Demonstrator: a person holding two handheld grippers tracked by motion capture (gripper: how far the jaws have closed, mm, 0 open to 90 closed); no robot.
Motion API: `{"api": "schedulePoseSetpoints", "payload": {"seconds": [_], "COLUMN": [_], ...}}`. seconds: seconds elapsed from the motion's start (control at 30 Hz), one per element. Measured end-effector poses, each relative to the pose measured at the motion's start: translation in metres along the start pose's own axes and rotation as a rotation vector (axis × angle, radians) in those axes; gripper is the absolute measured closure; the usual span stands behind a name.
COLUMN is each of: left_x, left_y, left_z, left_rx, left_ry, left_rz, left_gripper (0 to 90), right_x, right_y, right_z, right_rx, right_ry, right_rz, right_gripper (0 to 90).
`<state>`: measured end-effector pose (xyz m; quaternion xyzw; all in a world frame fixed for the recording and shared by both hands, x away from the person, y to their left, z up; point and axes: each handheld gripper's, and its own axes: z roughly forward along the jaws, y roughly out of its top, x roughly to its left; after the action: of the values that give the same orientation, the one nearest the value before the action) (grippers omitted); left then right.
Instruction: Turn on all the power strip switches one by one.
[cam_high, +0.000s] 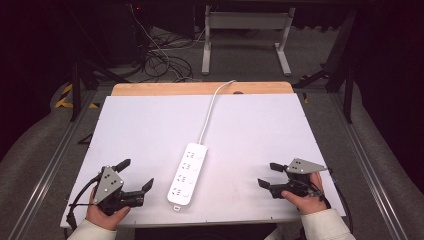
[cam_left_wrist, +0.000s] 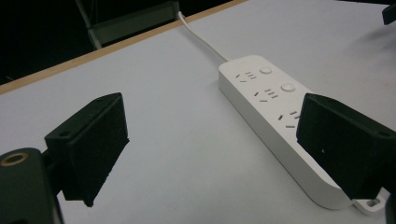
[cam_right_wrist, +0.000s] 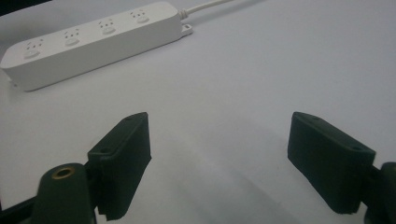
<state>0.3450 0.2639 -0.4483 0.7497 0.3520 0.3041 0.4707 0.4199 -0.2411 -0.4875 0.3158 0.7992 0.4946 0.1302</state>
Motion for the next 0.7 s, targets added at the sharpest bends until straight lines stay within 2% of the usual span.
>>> {"api": "schedulePoseSetpoints", "payload": {"seconds": [0.1,0.23,0.37,0.53,0.6,0.7], "left_x": [0.005,0.008,0.007,0.003,0.000,-0.003], "left_y": [-0.002,-0.004,-0.004,-0.004,-0.004,-0.003], "left_z": [0.001,0.000,0.002,0.002,0.003,0.004], "left_rx": [-0.007,-0.012,-0.005,-0.008,-0.006,-0.008], "left_ry": [-0.017,-0.005,0.010,0.036,0.059,0.060], "left_rz": [-0.038,-0.053,-0.032,0.019,0.059,0.074], "left_gripper": [9.2,10.2,11.1,11.1,10.6,10.3], "right_x": [0.001,-0.001,-0.001,-0.001,0.000,0.001], "right_y": [0.000,0.003,0.004,0.005,0.005,0.005], "right_z": [0.000,-0.003,-0.004,-0.005,-0.005,-0.005], "right_rx": [0.002,-0.017,-0.025,-0.032,-0.035,-0.039], "right_ry": [0.006,-0.006,-0.009,-0.007,-0.002,0.000], "right_rz": [-0.020,-0.024,-0.036,-0.038,-0.042,-0.048], "right_gripper": [21.8,21.7,21.9,22.0,22.0,22.8]}}
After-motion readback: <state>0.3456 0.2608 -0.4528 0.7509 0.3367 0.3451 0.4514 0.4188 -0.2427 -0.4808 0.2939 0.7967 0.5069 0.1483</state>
